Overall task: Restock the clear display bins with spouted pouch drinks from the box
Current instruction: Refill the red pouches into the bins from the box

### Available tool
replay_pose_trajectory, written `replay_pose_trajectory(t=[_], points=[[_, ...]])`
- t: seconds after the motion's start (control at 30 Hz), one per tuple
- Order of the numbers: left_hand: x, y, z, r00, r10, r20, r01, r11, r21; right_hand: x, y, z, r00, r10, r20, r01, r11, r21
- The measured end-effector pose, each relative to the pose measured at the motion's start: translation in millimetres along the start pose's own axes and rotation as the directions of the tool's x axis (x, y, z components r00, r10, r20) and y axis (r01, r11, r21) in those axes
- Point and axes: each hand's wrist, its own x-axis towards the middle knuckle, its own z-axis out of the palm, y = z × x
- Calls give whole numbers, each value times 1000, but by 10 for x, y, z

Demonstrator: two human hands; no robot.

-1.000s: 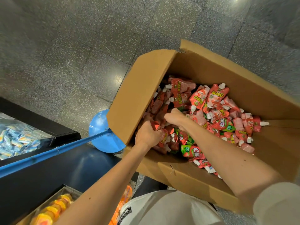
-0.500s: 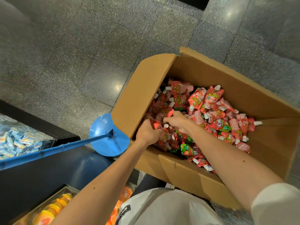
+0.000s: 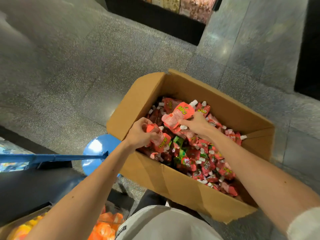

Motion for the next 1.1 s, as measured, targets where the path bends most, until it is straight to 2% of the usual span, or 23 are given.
replay_pose_trajectory(t=[0.07,0.13,0.3,0.43,0.5,0.63,0.77,0.87,0.97,1.03,1.1], points=[[-183,72,-55,999,47,1,-47,999,-6,-144,-40,-176,998,-67,7,67,995,-70],[-422,150,-113,997,75,-3,-74,993,-97,-281,-107,-343,993,-114,3,113,985,-128],[-1245,339,-215,984,86,-155,-139,917,-374,-1040,-492,-537,932,-355,80,364,908,-210],[-2063,484,-323,932,173,-317,-287,889,-358,-1711,-823,-514,808,-540,234,581,796,-168],[-2541,482,-428,898,222,-380,-348,886,-307,-2085,-1040,-406,718,-617,322,678,724,-124],[-3619,254,-703,839,196,-507,-365,894,-260,-2879,-1448,73,536,-693,482,804,594,-40],[-4777,-115,-988,715,195,-672,-434,876,-208,-3701,-1701,805,313,-716,624,851,503,150],[-5723,-586,-1184,609,153,-778,-444,879,-175,-4361,-1761,1485,154,-722,674,857,437,272],[-6646,-1193,-1295,512,63,-857,-498,834,-237,-5005,-1686,2249,33,-713,700,867,369,335],[-7238,-1609,-1314,410,-11,-912,-554,791,-259,-5475,-1571,2760,-28,-693,720,859,352,372],[-7786,-2016,-1334,318,-99,-943,-646,706,-291,-5942,-1415,3237,-92,-675,732,850,331,411]])
